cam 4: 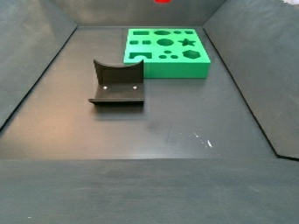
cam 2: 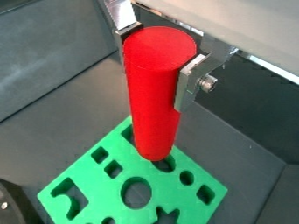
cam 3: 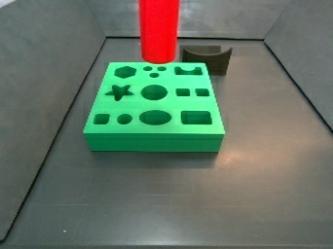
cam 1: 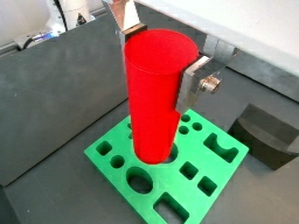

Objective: Insert the round object.

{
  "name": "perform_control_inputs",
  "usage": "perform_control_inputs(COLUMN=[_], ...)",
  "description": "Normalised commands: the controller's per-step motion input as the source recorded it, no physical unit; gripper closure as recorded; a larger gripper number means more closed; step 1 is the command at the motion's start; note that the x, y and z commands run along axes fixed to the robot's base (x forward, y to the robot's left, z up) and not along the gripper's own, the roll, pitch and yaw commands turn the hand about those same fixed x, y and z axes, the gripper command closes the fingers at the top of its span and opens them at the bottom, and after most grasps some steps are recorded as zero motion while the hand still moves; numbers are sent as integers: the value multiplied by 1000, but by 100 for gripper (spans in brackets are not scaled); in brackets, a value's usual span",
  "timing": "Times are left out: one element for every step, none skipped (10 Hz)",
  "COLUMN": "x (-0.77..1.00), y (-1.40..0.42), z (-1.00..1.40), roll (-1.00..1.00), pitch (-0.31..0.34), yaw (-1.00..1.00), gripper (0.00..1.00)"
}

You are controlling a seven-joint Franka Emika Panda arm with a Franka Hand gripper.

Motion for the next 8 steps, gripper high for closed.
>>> perform_control_inputs(x=[-303,-274,-94,0,31,109,0,26], y=[626,686,743,586,109,0,-57,-17], z=[-1000,-826,-780,-746,-474,-351,-229,-197], roll=[-20,-47,-151,-146,-231,-159,-91,-103], pitch=[-9,-29,-59,-79,-123,-60,-36,-20], yaw=[-189,-114,-51,-86,-300,-280,-191,-189], gripper=[100,100,100,100,100,100,100,100])
